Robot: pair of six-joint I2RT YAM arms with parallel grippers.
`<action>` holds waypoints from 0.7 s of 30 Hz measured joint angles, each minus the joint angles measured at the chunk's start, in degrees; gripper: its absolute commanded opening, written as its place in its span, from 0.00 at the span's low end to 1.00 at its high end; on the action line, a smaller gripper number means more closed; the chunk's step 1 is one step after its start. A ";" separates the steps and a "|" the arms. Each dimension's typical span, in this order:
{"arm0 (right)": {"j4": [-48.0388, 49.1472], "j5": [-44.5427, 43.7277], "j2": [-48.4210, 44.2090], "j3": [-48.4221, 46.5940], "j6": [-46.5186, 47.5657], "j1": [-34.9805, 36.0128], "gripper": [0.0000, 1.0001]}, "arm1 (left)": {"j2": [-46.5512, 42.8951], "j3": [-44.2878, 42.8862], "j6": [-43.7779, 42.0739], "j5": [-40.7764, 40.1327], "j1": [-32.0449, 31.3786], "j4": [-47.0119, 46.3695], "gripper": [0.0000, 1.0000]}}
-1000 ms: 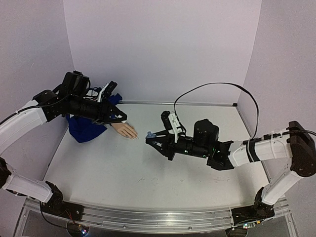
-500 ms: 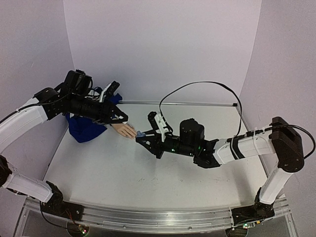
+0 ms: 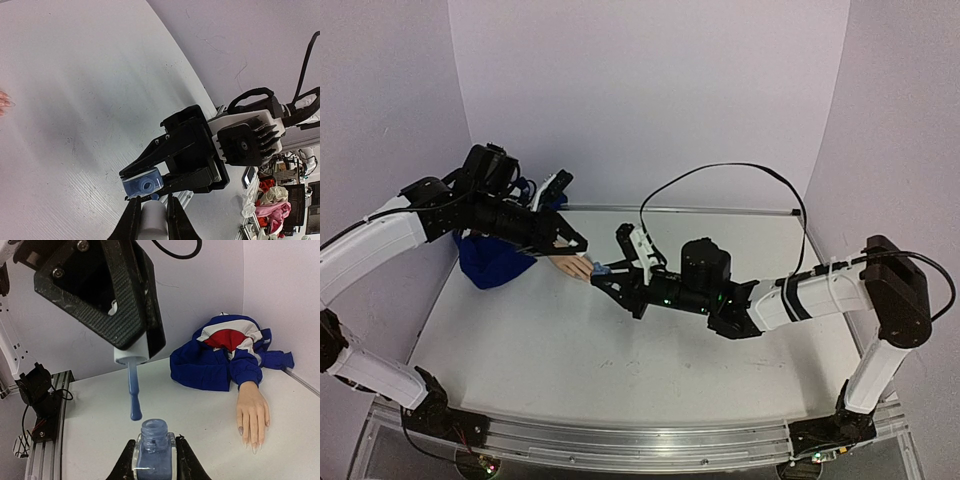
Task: Paint the nails
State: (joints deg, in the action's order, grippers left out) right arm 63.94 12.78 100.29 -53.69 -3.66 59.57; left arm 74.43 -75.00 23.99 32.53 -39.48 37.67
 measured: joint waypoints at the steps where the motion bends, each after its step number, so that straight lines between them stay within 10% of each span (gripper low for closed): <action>1: 0.04 0.11 0.07 -0.07 0.04 0.00 0.00 | 0.09 0.00 0.00 -0.15 -0.09 0.00 0.00; 21: 1.09 1.90 0.28 -0.48 0.09 0.00 0.00 | 0.13 -0.79 -0.15 -2.62 -0.33 0.44 0.00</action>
State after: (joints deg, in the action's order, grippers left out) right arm 65.04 14.68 100.57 -54.17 -3.57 59.57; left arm 74.56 -75.79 23.83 29.91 -39.81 38.11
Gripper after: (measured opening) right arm 0.217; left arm 0.151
